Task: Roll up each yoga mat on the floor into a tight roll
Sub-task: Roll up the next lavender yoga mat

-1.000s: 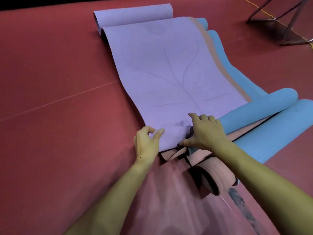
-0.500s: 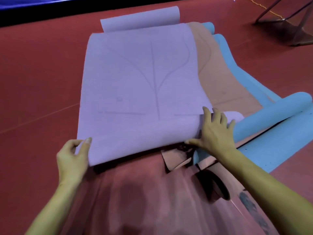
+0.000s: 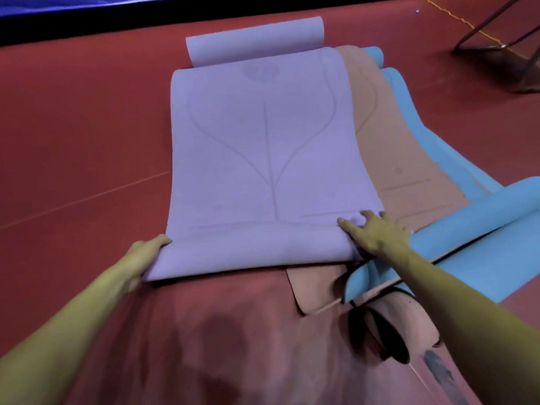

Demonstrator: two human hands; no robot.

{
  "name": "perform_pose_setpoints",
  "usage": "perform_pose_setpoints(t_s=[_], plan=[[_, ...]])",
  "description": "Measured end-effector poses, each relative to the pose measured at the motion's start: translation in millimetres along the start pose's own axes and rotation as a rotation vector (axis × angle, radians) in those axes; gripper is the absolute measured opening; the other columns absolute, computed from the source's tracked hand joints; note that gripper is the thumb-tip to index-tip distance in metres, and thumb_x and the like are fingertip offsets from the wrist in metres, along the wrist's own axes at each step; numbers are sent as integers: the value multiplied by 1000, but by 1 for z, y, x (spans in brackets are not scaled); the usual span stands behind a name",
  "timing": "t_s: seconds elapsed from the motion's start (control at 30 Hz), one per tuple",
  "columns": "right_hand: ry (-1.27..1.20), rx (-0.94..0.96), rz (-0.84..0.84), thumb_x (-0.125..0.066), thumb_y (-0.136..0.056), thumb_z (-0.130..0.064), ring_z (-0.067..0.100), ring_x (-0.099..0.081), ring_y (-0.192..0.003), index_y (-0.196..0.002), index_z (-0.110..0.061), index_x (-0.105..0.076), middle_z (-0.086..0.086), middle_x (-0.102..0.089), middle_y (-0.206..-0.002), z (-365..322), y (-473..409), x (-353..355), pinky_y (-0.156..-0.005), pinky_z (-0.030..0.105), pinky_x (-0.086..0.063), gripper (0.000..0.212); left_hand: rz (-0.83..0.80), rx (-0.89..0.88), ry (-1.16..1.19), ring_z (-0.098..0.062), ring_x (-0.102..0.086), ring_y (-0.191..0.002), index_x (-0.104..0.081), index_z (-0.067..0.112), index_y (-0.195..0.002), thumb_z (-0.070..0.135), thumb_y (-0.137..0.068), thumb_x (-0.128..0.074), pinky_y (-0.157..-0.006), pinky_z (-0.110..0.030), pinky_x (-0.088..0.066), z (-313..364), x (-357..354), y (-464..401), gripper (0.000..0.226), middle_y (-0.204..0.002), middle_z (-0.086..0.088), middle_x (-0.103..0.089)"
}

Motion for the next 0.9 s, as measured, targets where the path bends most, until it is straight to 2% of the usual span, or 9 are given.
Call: perform_pose_setpoints(t_s=[0.1, 0.2, 0.3, 0.37, 0.47, 0.57, 0.67, 0.8, 0.9], plan=[[-68, -186, -53, -37, -57, -92, 39, -54, -131, -144, -24, -53, 14, -57, -145, 21, -15, 1, -109, 50, -41, 112, -43, 74, 40, -32, -69, -76, -67, -3, -110, 29, -87, -76, -66, -35, -52, 3, -7, -9, 40, -93, -18, -73], [-134, -232, -103, -52, -61, -86, 36, -60, -126, -138, -26, -59, 9, -63, -140, 35, -31, -14, -103, 45, -44, 97, 22, -90, 1, -27, -68, -85, -67, 1, -115, 27, -93, -79, -74, -34, -51, 15, -17, -11, 36, -106, -13, -72], [-238, -232, -83, -66, -47, -85, 38, -63, -117, -126, -21, -64, 13, -67, -131, 36, -43, -22, -102, 51, -49, 102, 127, -231, 38, -21, -62, -77, -68, 6, -112, 20, -100, -70, -70, -29, -46, 21, -10, -12, 18, -106, -14, -71], [-331, -161, -69, -77, -65, -70, 41, -59, -124, -136, -12, -53, 20, -60, -139, 26, -37, -18, -104, 52, -47, 94, 199, -275, 46, -19, -60, -74, -69, 5, -112, 20, -102, -67, -67, -27, -44, 17, 8, -10, 18, -104, -12, -70], [-342, 20, -9, -65, -95, -44, 44, -56, -126, -147, -13, -40, 23, -55, -144, -2, -13, -14, -103, 51, -43, 65, 269, -274, 72, -21, -63, -81, -71, 6, -114, 23, -102, -67, -71, -29, -45, 1, 45, -14, 21, -104, -9, -70], [-371, 134, 17, -57, -102, -27, 47, -54, -127, -155, -11, -34, 28, -53, -145, -34, 7, -28, -103, 48, -41, 60, 312, -251, 84, -23, -65, -83, -72, 12, -106, 26, -100, -70, -80, -36, -50, -21, 83, -11, 16, -104, -9, -73], [-460, 229, -3, -57, -100, -12, 45, -52, -132, -154, -6, -39, 28, -52, -148, -67, 25, -49, -107, 45, -40, 58, 373, -226, 73, -24, -63, -84, -69, 15, -102, 26, -100, -69, -80, -36, -48, -52, 126, 6, 11, -100, -10, -71], [-427, 316, -108, -51, -104, -17, 39, -45, -143, -159, -4, -34, 21, -44, -158, -107, 57, -75, -120, 44, -33, 59, 445, -137, 91, -25, -64, -83, -72, 12, -100, 27, -99, -70, -79, -39, -50, -112, 180, 46, 14, -99, -13, -73], [-371, 357, -105, -51, -105, -26, 45, -49, -137, -158, -8, -32, 25, -47, -153, -122, 85, -89, -114, 51, -38, 59, 499, -62, 106, -26, -63, -78, -73, 7, -97, 23, -100, -69, -75, -38, -51, -165, 203, 87, 17, -94, -15, -73]])
Point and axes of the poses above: each hand's wrist, its own y-axis away from the middle knuckle, its own x-axis out of the back of the hand, z = x × y, the point moved 3 cm from there along -y, towards the middle knuckle
